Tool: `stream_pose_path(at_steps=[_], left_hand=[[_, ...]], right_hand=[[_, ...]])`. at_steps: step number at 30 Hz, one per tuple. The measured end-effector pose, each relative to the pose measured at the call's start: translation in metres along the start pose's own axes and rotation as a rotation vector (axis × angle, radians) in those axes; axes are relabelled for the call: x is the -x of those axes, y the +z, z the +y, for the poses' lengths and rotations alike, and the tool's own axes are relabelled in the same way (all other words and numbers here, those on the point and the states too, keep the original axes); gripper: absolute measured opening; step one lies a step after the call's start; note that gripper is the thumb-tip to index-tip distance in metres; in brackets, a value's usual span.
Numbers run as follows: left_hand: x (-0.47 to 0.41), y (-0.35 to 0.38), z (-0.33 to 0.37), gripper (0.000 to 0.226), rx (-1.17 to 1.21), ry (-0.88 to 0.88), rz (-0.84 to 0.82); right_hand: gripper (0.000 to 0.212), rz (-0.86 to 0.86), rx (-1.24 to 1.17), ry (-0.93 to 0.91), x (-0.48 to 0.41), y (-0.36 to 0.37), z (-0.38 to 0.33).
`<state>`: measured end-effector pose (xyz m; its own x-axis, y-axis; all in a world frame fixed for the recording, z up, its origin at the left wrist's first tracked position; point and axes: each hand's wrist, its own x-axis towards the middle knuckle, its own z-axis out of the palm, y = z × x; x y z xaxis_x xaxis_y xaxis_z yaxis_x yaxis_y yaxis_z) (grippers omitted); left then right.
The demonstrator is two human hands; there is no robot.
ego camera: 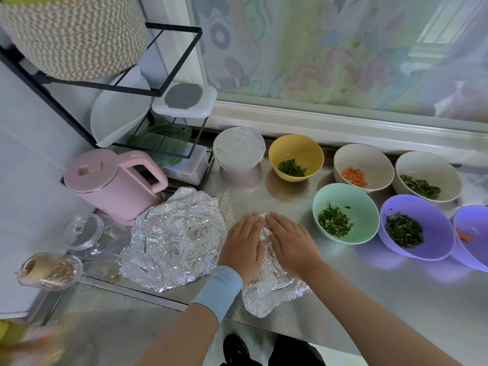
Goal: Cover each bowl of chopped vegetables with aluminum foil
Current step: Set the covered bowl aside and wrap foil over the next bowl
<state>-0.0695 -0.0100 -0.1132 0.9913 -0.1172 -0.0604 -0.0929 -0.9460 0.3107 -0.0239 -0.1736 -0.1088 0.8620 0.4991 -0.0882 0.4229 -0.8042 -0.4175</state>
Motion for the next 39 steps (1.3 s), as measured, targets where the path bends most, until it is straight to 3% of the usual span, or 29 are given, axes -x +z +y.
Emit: stream_pose_path(at_steps=[3, 8, 16, 20, 24, 28, 32, 33, 36, 39], left_hand=[[-0.005, 0.006, 0.003, 0.060, -0.042, 0.043, -0.051], [-0.006, 0.005, 0.003, 0.062, -0.112, 0.082, -0.046], [-0.008, 0.003, 0.005, 0.074, -0.089, 0.008, -0.153], [-0.005, 0.000, 0.002, 0.067, -0.002, -0.137, -0.089], [0.001, 0.000, 0.009, 0.060, 0.069, -0.188, 0.016], [-0.005, 0.005, 0.009, 0.051, 0.270, -0.242, 0.074], [-0.005, -0.003, 0.005, 0.043, 0.808, -0.379, 0.132], [-0.002, -0.005, 0.002, 0.042, 0.846, -0.385, 0.156], [0.014, -0.006, -0.007, 0.046, 0.478, -0.216, 0.302], [0.031, 0.009, 0.000, 0.052, 0.269, -0.112, 0.220]], right_hand=[[0.045, -0.043, -0.233, 0.158, -0.011, 0.002, 0.004], [0.036, -0.094, -0.383, 0.282, -0.024, -0.004, 0.006], [0.040, -0.139, -0.307, 0.292, -0.026, -0.006, 0.005], [0.045, 0.067, 0.007, 0.240, -0.002, -0.005, -0.008], [0.046, 0.072, -0.194, 0.271, 0.009, 0.003, -0.007], [0.044, 0.042, -0.384, 0.276, 0.006, 0.004, 0.007], [0.045, 0.006, -0.399, 0.258, 0.005, 0.002, 0.010], [0.046, 0.019, -0.339, 0.255, 0.004, 0.002, 0.011], [0.051, 0.126, -0.035, 0.187, 0.012, 0.003, 0.008], [0.056, 0.130, 0.033, 0.100, 0.024, 0.009, 0.001]])
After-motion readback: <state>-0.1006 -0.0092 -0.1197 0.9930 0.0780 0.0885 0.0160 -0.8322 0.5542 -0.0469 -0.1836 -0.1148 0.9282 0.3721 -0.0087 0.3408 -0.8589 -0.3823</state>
